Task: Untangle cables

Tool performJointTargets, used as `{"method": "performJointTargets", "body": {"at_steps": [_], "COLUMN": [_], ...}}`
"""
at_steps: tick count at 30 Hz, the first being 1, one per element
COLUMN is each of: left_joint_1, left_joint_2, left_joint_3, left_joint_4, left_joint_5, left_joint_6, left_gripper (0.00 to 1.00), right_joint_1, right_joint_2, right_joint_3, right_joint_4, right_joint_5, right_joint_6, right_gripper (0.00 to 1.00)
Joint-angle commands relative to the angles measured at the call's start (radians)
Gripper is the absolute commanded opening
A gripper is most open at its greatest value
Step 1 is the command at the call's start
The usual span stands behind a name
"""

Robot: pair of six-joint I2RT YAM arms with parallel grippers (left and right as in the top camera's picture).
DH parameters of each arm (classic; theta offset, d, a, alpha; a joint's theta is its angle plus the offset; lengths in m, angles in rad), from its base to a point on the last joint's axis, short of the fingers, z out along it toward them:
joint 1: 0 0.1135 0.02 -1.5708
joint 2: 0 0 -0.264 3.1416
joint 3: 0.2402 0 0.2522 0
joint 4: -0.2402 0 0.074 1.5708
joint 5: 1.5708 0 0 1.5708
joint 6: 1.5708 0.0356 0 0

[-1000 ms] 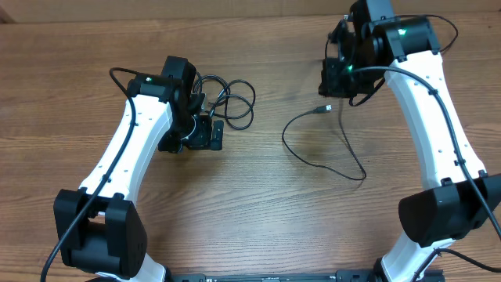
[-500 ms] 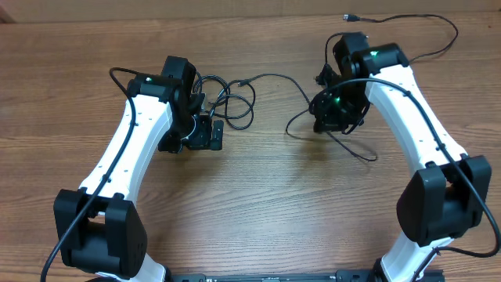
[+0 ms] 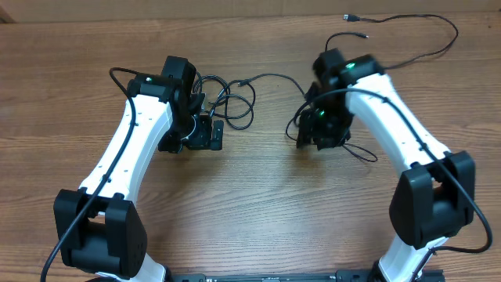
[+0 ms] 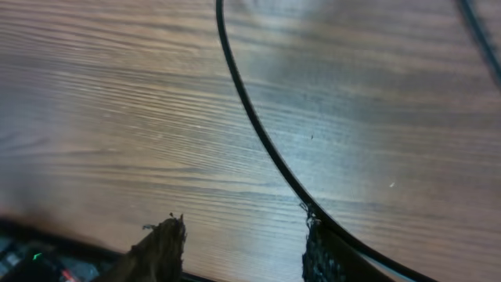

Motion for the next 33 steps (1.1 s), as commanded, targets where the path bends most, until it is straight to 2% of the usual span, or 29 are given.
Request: {"method": "performJointTargets", "body": {"at_steps": [1, 2, 3, 5, 9, 14, 17, 26, 33], "left_joint_1": [-0.008, -0.008, -0.008, -0.007, -0.008, -0.008, -0.008, -0.007, -0.007], "left_joint_2": [0.001, 0.000, 0.001, 0.001, 0.000, 0.001, 0.001, 0.001, 0.000], "left_joint_3": [-0.007, -0.007, -0.007, -0.007, -0.007, -0.007, -0.007, -0.007, -0.007], "left_joint_4": [0.003, 0.003, 0.003, 0.003, 0.000, -0.002, -0.002, 0.000, 0.003], "left_joint_5": [-0.006, -0.006, -0.006, -0.006, -0.006, -0.006, -0.006, -0.006, -0.006], "left_joint_6": [0.000, 0.000, 0.000, 0.000, 0.000, 0.000, 0.000, 0.000, 0.000], "left_gripper": [1.00, 1.00, 0.99, 0.99, 1.00, 0.99, 0.99, 1.00, 1.00], "right_joint_1": [0.032, 0.039, 0.045, 0.055, 0.056, 0.042, 0.008, -0.174, -0.317], "right_joint_2": [0.002, 0.002, 0.002, 0.002, 0.002, 0.002, 0.002, 0.002, 0.002], "right_joint_3": [-0.046, -0.058, -0.069, -0.094, -0.157, -0.253, -0.269, -0.236, -0.116], "right_joint_4": [0.022, 0.031, 0.042, 0.066, 0.101, 0.123, 0.119, 0.140, 0.142], "right_joint_5": [0.142, 0.159, 0.167, 0.172, 0.219, 0.415, 0.455, 0.462, 0.412], "right_joint_6": [0.152, 0.180, 0.201, 0.208, 0.232, 0.379, 0.434, 0.419, 0.299], "right_gripper": [0.52, 0.55, 0.63, 0.70, 0.70, 0.69, 0.68, 0.69, 0.69]}}
